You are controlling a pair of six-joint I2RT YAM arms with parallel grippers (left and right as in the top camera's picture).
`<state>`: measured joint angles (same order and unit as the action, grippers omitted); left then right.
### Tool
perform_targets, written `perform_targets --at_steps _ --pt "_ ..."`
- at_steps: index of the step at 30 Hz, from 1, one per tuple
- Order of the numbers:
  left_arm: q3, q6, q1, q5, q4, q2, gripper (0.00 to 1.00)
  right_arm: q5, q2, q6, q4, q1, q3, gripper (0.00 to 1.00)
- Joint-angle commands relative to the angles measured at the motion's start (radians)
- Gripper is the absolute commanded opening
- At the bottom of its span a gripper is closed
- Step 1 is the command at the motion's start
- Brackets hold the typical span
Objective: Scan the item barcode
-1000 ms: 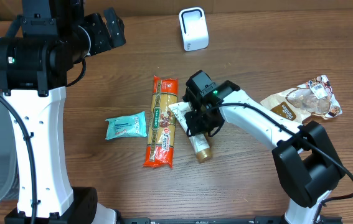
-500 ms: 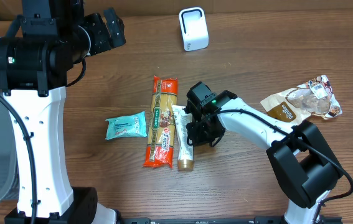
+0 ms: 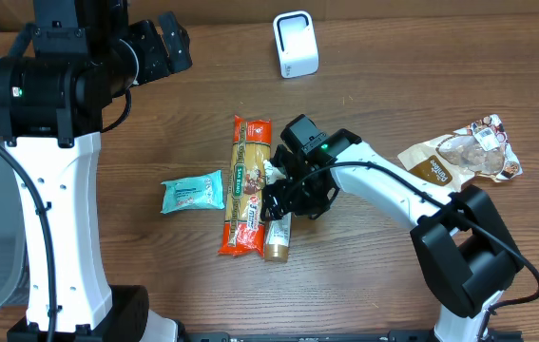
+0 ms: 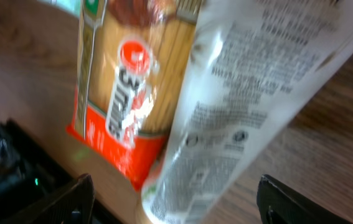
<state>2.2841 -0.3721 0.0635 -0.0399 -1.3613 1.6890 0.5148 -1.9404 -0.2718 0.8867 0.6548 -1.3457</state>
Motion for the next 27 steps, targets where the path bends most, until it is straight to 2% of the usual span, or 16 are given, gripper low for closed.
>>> perform_targets --at_steps 1,5,10,11,13,14,18,27 --pt "0.006 -0.017 -0.003 0.006 0.003 0.006 1.00 -0.133 -0.002 -0.182 -0.051 0.027 0.041 0.82" --pt "0.006 -0.017 -0.003 0.006 0.003 0.006 1.00 -0.192 -0.002 -0.265 -0.090 0.031 0.076 0.71" --pt "0.006 -0.017 -0.003 0.006 0.003 0.006 1.00 -0.209 -0.003 -0.283 -0.098 0.031 0.076 0.49" --pt "0.006 -0.017 -0.003 0.006 0.003 0.006 1.00 -0.209 -0.003 -0.283 -0.097 0.031 0.076 0.43" --pt "0.006 -0.017 -0.003 0.006 0.003 0.006 1.00 -0.208 -0.003 -0.282 -0.097 0.031 0.076 0.12" --pt "0.006 -0.017 -0.003 0.006 0.003 0.006 1.00 -0.208 -0.003 -0.282 -0.097 0.031 0.076 0.06" --pt "0.006 -0.017 -0.002 0.006 0.003 0.006 1.00 -0.279 0.011 -0.278 -0.040 0.025 0.045 0.04" --pt "0.006 -0.017 -0.003 0.006 0.003 0.006 1.00 -0.863 0.059 -0.280 0.371 0.033 -0.158 0.04"
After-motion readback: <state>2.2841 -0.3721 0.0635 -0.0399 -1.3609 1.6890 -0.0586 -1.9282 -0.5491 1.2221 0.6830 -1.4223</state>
